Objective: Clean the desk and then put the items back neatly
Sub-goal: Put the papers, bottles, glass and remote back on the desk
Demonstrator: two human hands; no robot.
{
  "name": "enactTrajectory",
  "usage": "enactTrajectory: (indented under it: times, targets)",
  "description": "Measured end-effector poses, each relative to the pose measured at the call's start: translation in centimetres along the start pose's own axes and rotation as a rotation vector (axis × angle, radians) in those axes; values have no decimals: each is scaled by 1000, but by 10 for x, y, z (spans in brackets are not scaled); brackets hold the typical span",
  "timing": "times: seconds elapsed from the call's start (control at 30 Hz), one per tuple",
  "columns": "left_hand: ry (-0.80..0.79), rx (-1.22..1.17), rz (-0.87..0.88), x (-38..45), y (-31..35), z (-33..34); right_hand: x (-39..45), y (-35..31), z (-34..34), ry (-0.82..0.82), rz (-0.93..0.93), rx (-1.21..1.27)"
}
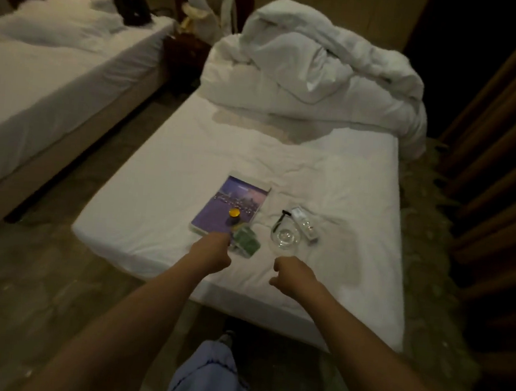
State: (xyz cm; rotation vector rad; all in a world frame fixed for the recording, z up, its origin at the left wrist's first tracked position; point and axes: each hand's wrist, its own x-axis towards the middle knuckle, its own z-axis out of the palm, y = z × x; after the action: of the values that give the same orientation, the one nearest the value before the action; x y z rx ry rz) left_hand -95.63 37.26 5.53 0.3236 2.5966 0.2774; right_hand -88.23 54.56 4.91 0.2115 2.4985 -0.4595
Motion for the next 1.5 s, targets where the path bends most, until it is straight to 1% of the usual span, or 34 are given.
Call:
enactTrajectory:
  times: [0.13,0.23,0.33,0.5,0.63,0.7,0.83,0.97,1.03,1.17,1.23,1.37,1.5]
  targets:
    - [-68,-49,11,79,-18,-6,71,0,-23,-46,66,71]
    - [-113,-155,-86,136,-40,-8,127,-5,-39,-122,101,123]
    - [-161,-299,-174,186,-57,-4,188,-2,-43,-143,121,193]
    - [-188,-406,-179,265,-72,18,273,2,-9,-214,92,206]
    - [-231,-437,-126,313,-75,43,313,10,32,-271,122,297]
    - [-275,-443,-100,330,-77,55,327,11,48,-278,150,379]
    - [-324,-435,-28,354,-82,74,345,10,66,-239,259,531]
    - [-309,-382,31,367,-82,88,364,5,72,-156,312,521]
    - [-283,-375,59,368,-79,93,370,4,75,-166,321,518]
    - [-282,-355,78,364,-76,93,370,4,72,-189,330,699]
    - [-292,-347,67,360,-79,88,364,4,65,-208,341,746]
    - [-291,-336,42,352,-77,67,344,12,46,-139,392,824]
    - [-301,-314,145,345,-44,27,311,25,4,-37,439,908]
